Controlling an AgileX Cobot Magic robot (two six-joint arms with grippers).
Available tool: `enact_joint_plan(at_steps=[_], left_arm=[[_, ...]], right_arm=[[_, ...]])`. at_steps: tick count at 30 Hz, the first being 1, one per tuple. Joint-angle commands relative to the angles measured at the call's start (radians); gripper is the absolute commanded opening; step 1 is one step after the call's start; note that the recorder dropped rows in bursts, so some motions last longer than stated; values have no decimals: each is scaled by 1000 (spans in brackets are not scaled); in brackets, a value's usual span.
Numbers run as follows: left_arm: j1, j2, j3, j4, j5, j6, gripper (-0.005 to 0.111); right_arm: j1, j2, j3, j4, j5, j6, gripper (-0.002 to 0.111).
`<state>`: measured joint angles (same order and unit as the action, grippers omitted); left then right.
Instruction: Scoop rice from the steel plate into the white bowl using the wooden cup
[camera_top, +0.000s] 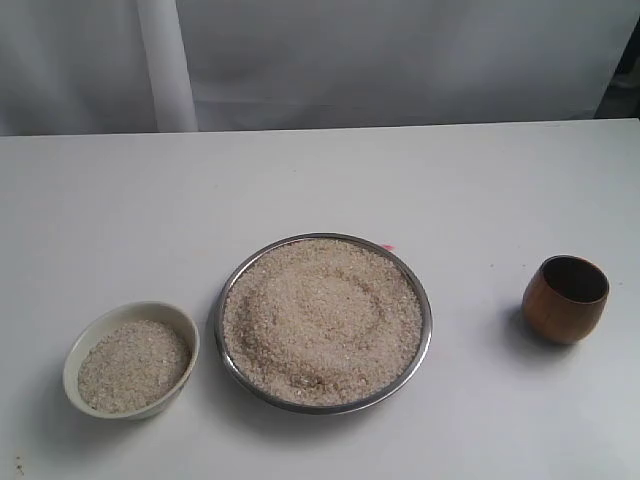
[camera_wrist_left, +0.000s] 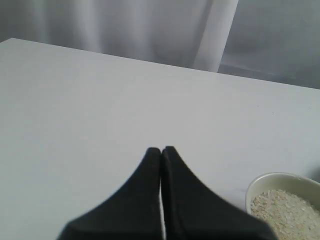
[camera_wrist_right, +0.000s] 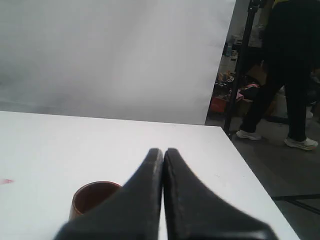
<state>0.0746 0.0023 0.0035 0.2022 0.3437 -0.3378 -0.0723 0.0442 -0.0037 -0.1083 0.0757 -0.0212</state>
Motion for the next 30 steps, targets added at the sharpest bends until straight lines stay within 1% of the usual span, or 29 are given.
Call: enact_joint_plan(at_steps=[1,5,7,10,12,15,19,22,30], left_arm=[[-5,-2,-4,-6,-6,-2,0],[-5,-2,-4,-6,-6,-2,0],[-5,-2,-4,-6,-6,-2,0],[-5,-2,-4,-6,-6,-2,0],[-5,-2,-4,-6,-6,-2,0],[-5,-2,-4,-6,-6,-2,0],[-5,-2,-4,-6,-6,-2,0],[-5,-2,-4,-6,-6,-2,0],[-5,-2,-4,-6,-6,-2,0]], right_arm=[[-8,-5,4,-12,-1,-2,0],[6,-5,4,-12,-1,-2,0],[53,-5,4,-12,-1,-2,0],[182,-5,4,-12,-1,-2,0],[224,-5,4,27,-1,-2,0],[223,-5,-1,74,11,-2,0],[223,-3,-125,125,14,-2,0],[223,29,-214,127,14,-2,0],[223,339,-446,127,10,-2,0]])
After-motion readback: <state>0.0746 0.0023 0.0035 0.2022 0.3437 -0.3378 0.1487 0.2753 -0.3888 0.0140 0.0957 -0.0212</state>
